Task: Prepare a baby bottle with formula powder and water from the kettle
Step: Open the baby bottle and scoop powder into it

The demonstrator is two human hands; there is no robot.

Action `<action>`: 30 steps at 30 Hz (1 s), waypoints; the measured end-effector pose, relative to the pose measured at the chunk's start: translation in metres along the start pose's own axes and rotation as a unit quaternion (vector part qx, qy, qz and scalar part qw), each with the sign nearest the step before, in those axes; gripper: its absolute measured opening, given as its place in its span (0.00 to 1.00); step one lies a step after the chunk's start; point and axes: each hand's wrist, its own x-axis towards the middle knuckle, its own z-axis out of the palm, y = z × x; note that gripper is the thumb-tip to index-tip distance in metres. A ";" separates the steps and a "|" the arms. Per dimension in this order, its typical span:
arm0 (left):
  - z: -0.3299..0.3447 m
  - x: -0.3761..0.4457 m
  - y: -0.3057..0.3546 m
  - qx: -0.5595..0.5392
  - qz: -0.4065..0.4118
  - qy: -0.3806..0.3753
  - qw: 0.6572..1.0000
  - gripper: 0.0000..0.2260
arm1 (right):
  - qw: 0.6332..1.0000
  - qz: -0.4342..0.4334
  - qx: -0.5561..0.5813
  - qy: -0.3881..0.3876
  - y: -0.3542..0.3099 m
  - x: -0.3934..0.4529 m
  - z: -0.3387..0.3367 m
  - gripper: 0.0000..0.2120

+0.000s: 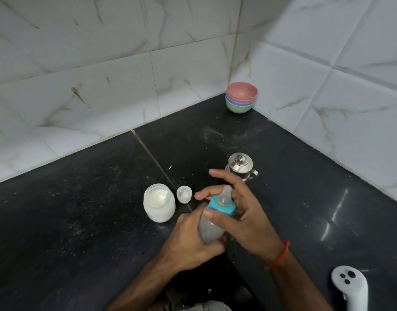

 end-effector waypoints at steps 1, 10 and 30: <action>0.000 -0.001 0.000 0.000 -0.006 0.014 1.000 0.20 | 0.999 -0.012 0.043 0.019 -0.003 0.003 -0.001 0.31; -0.019 -0.007 -0.025 -0.028 -0.076 0.101 0.992 0.18 | 0.933 0.149 -0.290 0.153 0.088 0.003 -0.074 0.29; -0.027 -0.028 -0.043 -0.023 -0.104 0.100 0.989 0.18 | 0.866 0.169 -0.465 0.076 0.186 -0.045 -0.093 0.31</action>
